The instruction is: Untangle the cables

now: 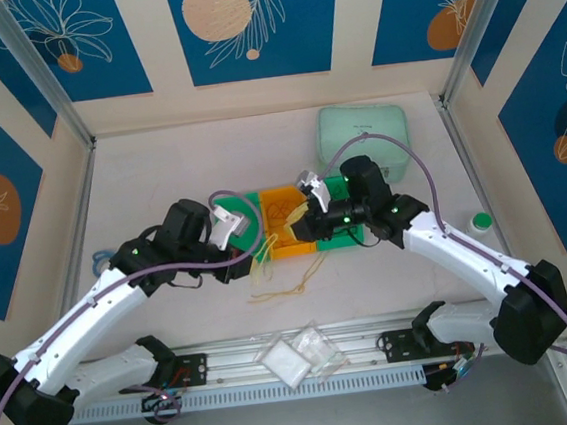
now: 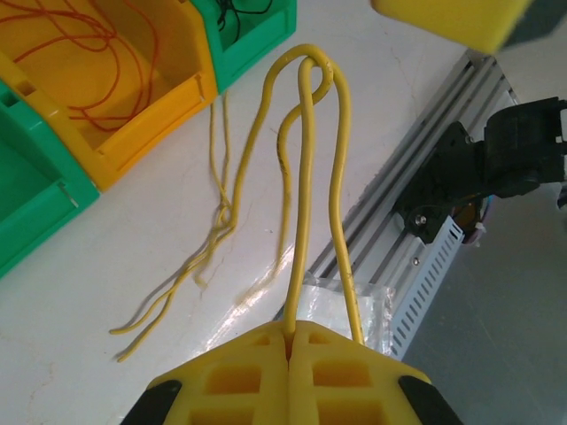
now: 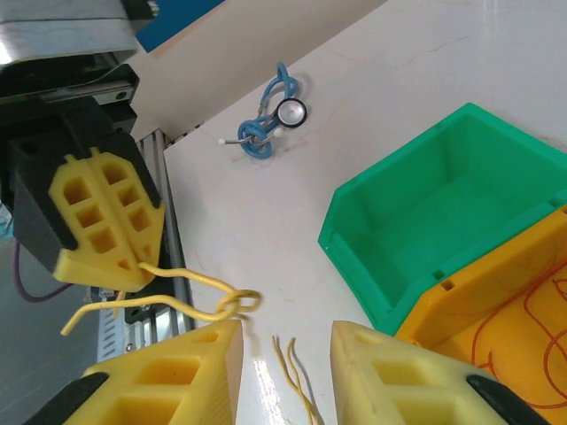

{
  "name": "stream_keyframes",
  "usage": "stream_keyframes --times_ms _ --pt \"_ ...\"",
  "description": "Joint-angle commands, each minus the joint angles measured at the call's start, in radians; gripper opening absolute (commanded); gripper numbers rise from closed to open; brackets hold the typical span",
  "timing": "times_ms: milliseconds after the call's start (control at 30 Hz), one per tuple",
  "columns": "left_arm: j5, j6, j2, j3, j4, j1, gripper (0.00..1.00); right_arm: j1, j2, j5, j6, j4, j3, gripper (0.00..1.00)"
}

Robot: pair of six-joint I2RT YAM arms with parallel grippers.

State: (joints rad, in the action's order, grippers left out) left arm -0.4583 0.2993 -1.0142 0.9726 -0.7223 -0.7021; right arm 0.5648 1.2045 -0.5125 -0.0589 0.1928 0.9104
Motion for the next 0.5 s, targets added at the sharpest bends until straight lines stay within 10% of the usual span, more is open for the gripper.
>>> stream_keyframes --times_ms 0,467 --pt "-0.05 -0.044 -0.006 0.048 -0.052 0.008 0.0 -0.043 0.028 -0.195 0.036 -0.008 0.036 0.33" --pt "-0.11 -0.079 -0.001 0.098 -0.109 0.008 0.0 -0.069 0.099 -0.447 0.003 -0.142 0.007 0.35"
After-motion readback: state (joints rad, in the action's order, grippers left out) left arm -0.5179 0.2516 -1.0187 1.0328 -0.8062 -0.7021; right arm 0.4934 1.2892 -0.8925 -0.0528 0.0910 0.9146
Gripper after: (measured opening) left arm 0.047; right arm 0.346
